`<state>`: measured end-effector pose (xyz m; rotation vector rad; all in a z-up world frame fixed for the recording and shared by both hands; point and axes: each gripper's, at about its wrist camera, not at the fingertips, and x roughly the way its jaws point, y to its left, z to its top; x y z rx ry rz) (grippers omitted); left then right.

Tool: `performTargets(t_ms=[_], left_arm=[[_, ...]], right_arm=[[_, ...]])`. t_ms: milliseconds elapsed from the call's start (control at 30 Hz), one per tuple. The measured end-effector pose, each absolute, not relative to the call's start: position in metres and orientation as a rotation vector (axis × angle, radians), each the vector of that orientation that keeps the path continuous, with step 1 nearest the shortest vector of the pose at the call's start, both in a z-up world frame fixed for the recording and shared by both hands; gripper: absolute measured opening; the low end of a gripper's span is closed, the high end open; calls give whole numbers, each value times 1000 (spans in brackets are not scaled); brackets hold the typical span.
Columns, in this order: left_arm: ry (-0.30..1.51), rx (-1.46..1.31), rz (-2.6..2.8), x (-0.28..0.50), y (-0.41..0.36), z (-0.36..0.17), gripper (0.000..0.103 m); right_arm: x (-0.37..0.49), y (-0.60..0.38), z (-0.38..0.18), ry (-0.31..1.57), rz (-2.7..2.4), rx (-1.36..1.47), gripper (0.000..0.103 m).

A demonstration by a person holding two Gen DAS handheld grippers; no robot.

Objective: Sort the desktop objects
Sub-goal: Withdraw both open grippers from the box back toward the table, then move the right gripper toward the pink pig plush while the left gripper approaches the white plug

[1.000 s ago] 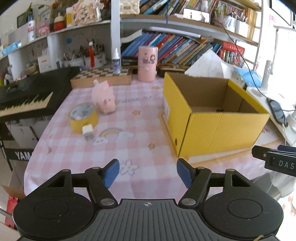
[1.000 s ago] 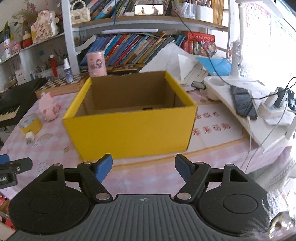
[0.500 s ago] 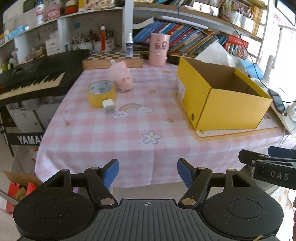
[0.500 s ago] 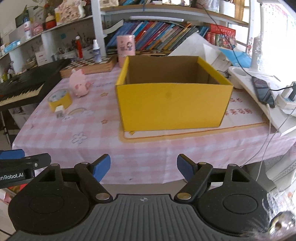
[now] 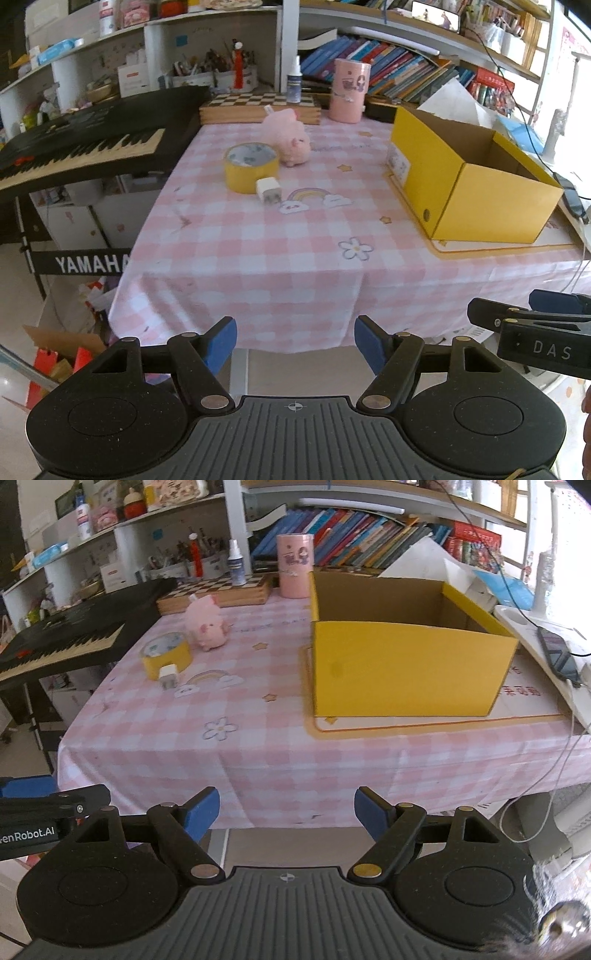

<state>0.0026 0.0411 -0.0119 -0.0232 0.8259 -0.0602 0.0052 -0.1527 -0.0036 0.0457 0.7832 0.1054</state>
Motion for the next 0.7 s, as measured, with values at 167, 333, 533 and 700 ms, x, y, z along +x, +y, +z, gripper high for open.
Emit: performTargets(t_ms=[167, 333, 533, 700], left_arm=[[824, -30, -39, 0, 55, -12, 72], [815, -34, -23, -2, 65, -11, 72], [802, -38, -9, -4, 76, -9, 72], [798, -49, 0, -2, 85, -8, 73]], right_arm=[[6, -137, -5, 784, 134, 35, 79], [8, -123, -5, 786, 158, 18, 80], [11, -108, -3, 779, 180, -3, 80], [11, -96, -2, 782, 202, -23, 80]])
